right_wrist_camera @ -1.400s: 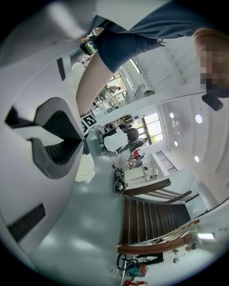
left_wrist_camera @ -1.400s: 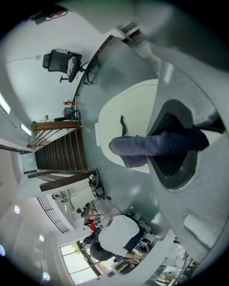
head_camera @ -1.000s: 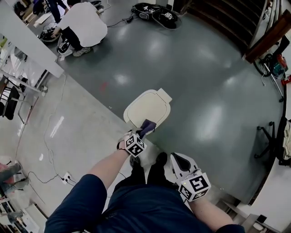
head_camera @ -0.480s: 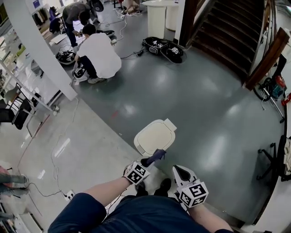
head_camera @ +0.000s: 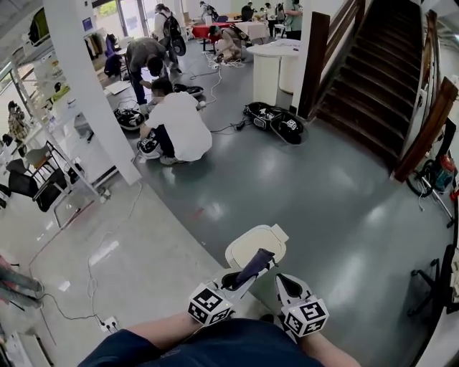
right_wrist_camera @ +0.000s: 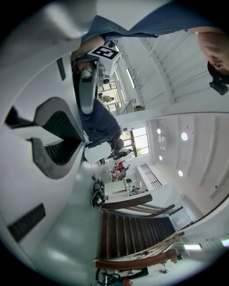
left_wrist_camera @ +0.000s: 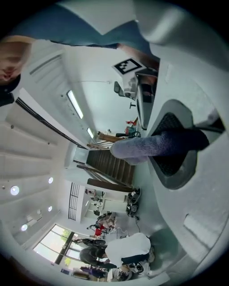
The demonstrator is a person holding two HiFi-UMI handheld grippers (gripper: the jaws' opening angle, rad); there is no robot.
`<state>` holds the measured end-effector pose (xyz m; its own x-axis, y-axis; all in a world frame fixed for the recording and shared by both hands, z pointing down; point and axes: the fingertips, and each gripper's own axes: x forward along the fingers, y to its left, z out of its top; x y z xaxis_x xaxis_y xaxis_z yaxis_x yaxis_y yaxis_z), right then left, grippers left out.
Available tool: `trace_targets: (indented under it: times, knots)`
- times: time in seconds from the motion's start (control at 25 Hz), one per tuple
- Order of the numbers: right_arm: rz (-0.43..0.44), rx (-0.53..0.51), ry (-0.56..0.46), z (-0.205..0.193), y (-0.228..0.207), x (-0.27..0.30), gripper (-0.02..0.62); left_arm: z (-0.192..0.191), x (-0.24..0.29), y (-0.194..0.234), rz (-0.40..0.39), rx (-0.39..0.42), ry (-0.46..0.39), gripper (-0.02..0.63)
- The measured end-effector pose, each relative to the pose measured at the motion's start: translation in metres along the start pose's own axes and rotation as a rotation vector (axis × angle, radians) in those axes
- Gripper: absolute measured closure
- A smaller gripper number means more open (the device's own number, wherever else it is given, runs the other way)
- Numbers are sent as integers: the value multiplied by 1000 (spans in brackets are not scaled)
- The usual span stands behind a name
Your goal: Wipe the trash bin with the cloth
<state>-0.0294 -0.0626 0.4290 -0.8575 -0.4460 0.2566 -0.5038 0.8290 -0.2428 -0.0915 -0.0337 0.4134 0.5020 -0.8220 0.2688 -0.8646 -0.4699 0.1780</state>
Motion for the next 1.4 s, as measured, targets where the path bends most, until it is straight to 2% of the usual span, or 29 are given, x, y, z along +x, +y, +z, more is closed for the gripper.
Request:
trace_targets:
  times: [0.16,0.32,0.84,1.4]
  knots:
    - [28,-44,-51,20,16,3,591,30,-18,-9,3,-3,-85,554]
    - [56,-73,-72,28,22,3,591,38,-18,-10,39,8,-133,554]
    - [106,-94,-53,23,32,3,591,34,-20,-20,36,17,-153,554]
    - [101,-110,-52,20,30,-16,591,34,-14,-41,16,30,-159,554]
